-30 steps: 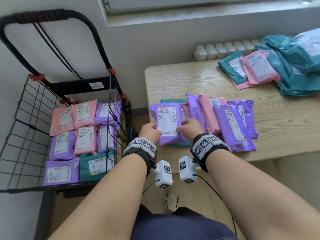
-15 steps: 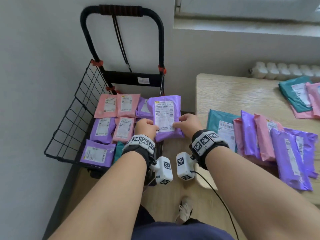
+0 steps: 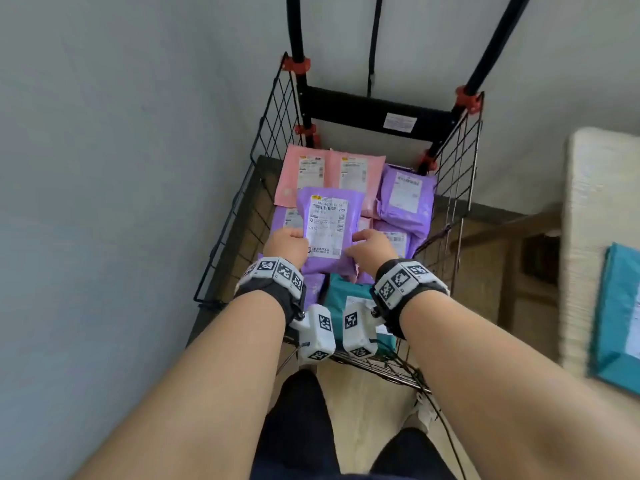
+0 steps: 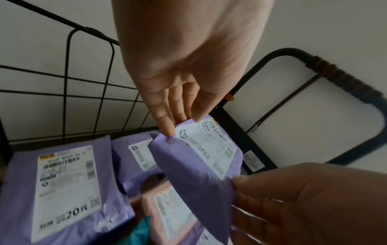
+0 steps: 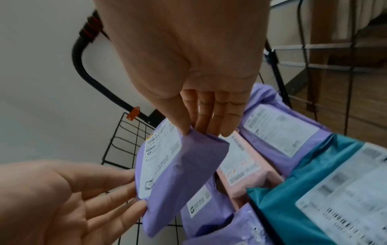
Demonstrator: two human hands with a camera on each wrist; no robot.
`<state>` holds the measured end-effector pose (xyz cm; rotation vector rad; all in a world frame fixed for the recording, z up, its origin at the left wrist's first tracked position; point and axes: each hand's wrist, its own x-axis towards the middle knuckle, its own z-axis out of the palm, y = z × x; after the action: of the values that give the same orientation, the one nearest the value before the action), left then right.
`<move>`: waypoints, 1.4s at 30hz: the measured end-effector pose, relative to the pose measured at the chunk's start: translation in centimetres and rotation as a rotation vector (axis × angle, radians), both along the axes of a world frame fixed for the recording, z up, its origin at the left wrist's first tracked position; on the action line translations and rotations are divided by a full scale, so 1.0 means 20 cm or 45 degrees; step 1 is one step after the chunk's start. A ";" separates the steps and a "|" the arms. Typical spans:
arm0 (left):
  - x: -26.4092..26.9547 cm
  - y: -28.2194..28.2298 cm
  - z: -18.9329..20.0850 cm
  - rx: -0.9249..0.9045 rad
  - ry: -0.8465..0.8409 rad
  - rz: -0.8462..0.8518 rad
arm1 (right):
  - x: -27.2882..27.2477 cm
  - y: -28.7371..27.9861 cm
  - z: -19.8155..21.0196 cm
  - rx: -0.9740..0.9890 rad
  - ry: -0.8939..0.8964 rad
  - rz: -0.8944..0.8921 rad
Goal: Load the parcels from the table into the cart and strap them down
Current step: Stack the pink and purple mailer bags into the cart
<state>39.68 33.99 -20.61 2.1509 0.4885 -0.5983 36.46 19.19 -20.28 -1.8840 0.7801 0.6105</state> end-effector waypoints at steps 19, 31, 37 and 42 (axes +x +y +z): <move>0.37 0.30 -0.43 0.179 0.325 -0.276 | 0.39 0.38 -0.46 -0.002 0.215 0.078; 0.25 0.07 -0.15 0.219 0.190 -0.394 | 0.19 0.06 -0.19 -0.182 0.154 0.241; 0.03 -0.26 0.09 0.211 -0.014 -0.484 | -0.03 -0.23 0.04 -0.273 -0.095 0.105; -0.21 -0.60 0.25 0.143 -0.174 -0.466 | -0.29 -0.59 0.22 -0.269 -0.273 -0.221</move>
<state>35.54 21.98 -15.60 2.3901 0.0525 -0.6279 30.73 7.41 -15.88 -2.0064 0.8820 0.2199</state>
